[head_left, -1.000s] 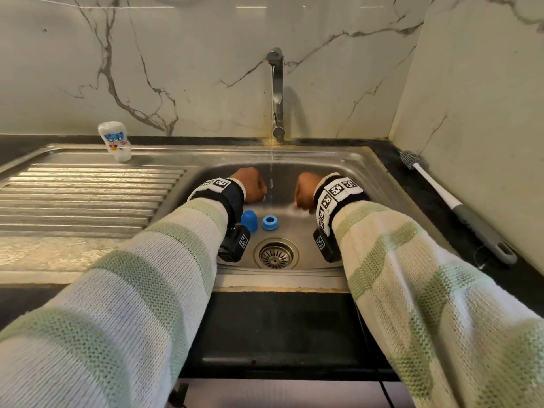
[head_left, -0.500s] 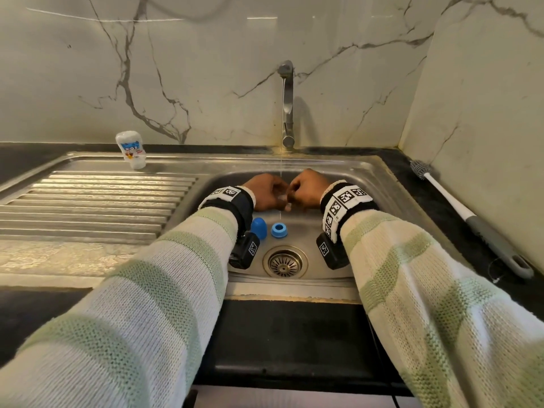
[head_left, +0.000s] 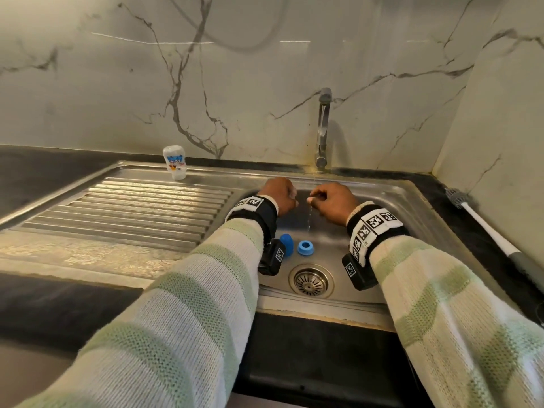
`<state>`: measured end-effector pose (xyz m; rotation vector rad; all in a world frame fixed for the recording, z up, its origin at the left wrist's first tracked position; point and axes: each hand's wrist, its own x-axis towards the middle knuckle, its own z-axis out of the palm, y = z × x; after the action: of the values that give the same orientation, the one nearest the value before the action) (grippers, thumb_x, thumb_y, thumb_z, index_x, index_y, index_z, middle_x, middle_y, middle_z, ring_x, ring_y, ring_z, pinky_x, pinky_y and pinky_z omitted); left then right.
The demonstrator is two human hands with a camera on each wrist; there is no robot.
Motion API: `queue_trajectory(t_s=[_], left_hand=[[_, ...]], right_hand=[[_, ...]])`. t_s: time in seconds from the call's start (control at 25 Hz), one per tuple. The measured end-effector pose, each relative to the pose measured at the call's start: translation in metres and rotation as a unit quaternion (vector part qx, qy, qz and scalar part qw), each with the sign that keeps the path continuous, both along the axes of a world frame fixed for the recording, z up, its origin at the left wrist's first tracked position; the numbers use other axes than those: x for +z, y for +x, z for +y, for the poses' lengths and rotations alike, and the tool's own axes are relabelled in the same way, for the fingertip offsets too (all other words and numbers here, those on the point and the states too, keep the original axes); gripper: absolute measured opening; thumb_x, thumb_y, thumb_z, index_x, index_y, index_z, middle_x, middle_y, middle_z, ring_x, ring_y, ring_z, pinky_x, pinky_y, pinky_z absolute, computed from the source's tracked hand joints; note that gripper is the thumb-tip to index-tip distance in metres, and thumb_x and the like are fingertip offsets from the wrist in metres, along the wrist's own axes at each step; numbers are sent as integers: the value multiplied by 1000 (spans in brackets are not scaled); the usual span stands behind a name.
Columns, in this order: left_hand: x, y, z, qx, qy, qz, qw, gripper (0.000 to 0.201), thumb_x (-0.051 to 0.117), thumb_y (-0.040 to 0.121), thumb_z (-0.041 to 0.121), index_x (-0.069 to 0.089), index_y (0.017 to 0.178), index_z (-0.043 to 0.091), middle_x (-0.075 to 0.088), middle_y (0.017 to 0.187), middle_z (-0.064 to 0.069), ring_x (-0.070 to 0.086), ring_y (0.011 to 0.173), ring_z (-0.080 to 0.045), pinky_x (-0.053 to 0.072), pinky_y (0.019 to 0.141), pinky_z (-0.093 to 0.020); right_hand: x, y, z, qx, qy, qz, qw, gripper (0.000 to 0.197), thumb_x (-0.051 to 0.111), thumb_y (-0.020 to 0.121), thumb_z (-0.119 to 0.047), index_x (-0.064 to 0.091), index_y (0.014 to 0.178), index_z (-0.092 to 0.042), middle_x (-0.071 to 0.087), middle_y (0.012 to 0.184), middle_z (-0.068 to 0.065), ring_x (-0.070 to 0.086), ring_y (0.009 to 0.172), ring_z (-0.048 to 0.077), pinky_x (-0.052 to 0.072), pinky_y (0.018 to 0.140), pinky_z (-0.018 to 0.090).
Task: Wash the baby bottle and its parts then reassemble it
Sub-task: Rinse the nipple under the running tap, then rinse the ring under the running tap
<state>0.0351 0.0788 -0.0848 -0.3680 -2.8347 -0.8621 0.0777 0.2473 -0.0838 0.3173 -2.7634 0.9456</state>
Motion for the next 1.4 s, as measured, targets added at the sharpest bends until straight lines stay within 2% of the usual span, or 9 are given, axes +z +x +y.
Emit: queue_trajectory(t_s=[0.2,0.32,0.44,0.56,0.68,0.84,1.0,1.24,1.4], left_hand=[[42,-10,-62,115,57,19,992,19,79,80,25,75,96,15,69,93,2,64,89,-16,47,84,-22],[70,-28,-121,185,-49,6,982,24,69,86,22,73,107,11,71,110,-7,66,104,-27,50,85,-30],[91,-47,-171,232,-110,-9,966,33,75,81,23,72,112,12,70,117,-6,65,110,-28,51,95,-32],[93,-63,-189,211,-170,-57,961,30,78,82,17,73,110,9,72,110,-9,69,101,-27,55,93,-35],[86,-82,-194,216,-177,-56,958,17,75,81,13,74,98,9,73,96,-9,68,79,-25,56,76,-31],[73,-117,-206,246,-222,-90,939,15,79,59,19,72,72,18,73,68,-2,71,63,-24,60,72,-40],[63,-149,-221,247,-216,-114,938,9,70,62,25,74,69,21,73,65,-1,72,59,-27,60,68,-45],[61,-132,-217,219,-226,-145,938,15,67,67,28,78,75,21,75,69,-2,74,70,-27,60,77,-46],[57,-132,-212,213,-243,-147,935,33,59,54,26,77,81,20,75,75,-6,73,73,-30,59,76,-48]], right_hand=[[0,11,-26,52,41,-49,997,16,63,94,-24,74,99,-13,66,83,-4,59,74,6,45,75,28],[0,8,-60,69,20,-44,996,17,63,93,-22,75,97,-11,69,84,0,63,77,13,45,74,27],[-3,-1,-102,99,33,-46,994,20,62,93,-20,76,99,-8,73,91,7,64,84,18,51,81,31],[-12,-11,-119,127,61,-83,987,20,62,93,-20,75,98,-7,69,83,3,63,80,19,52,79,32],[-21,-20,-106,102,43,-118,987,17,62,93,-20,75,93,-8,68,77,5,68,77,25,56,72,37],[-26,-24,-97,91,27,-133,987,18,62,94,-20,74,91,-7,71,78,10,70,75,30,57,62,36],[-28,-27,-100,103,12,-148,984,16,61,94,-21,72,88,-11,72,81,13,70,72,28,57,60,34],[-29,-27,-95,95,11,-170,981,18,59,95,-22,71,97,-9,72,87,13,69,74,23,59,65,36],[-30,-26,-94,96,11,-183,978,19,59,96,-24,71,100,-10,72,88,10,71,80,24,61,70,38]])
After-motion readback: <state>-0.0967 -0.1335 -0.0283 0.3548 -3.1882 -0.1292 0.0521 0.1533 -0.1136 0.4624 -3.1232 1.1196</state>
